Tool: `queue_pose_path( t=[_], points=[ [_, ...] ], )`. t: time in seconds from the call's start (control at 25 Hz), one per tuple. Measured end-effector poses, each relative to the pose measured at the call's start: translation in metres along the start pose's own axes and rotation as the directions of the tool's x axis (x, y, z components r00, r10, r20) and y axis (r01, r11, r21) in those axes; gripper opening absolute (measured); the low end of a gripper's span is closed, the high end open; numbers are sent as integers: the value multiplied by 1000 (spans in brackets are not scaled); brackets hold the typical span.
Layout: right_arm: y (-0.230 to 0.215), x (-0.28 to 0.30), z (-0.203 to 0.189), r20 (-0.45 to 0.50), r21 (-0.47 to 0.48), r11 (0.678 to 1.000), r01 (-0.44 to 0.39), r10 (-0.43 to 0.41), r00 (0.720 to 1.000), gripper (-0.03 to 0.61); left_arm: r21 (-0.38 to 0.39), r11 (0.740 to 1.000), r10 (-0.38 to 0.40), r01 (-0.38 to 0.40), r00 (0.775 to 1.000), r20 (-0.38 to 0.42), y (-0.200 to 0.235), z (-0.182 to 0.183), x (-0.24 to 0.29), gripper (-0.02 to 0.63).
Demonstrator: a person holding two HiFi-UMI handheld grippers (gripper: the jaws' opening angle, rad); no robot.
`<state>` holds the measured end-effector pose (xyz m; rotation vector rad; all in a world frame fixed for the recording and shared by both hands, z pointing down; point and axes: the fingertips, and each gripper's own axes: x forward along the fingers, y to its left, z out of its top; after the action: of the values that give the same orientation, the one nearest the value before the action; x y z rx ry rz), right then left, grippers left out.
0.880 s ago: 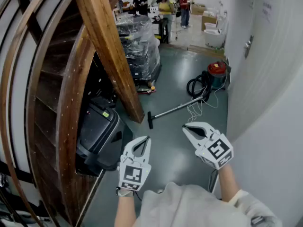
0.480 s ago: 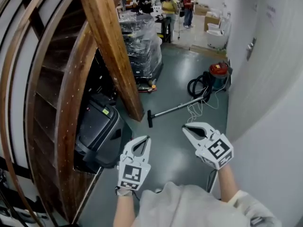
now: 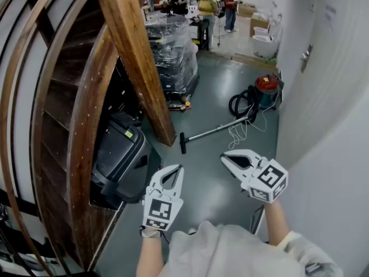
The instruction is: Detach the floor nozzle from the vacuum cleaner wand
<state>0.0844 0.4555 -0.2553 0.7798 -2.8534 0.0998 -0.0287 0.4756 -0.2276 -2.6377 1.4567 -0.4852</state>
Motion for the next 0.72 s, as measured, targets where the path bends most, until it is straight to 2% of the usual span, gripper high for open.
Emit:
queue_pose_path(
  t=[0.24, 0.52, 0.72],
  points=[
    [-1, -4, -2, 3, -2, 999, -35, 35, 999, 26, -1, 1000, 7, -7, 1000, -10, -5, 1, 3, -3],
    [-15, -10, -23, -85, -74, 997, -1, -5, 996, 28, -23, 999, 28, -28, 999, -22, -16, 0, 11, -3],
    [-30, -25, -24, -69, -48, 999, 16, -20, 997, 26, -30, 999, 43, -44, 999, -26, -25, 3, 21, -3]
  ],
)
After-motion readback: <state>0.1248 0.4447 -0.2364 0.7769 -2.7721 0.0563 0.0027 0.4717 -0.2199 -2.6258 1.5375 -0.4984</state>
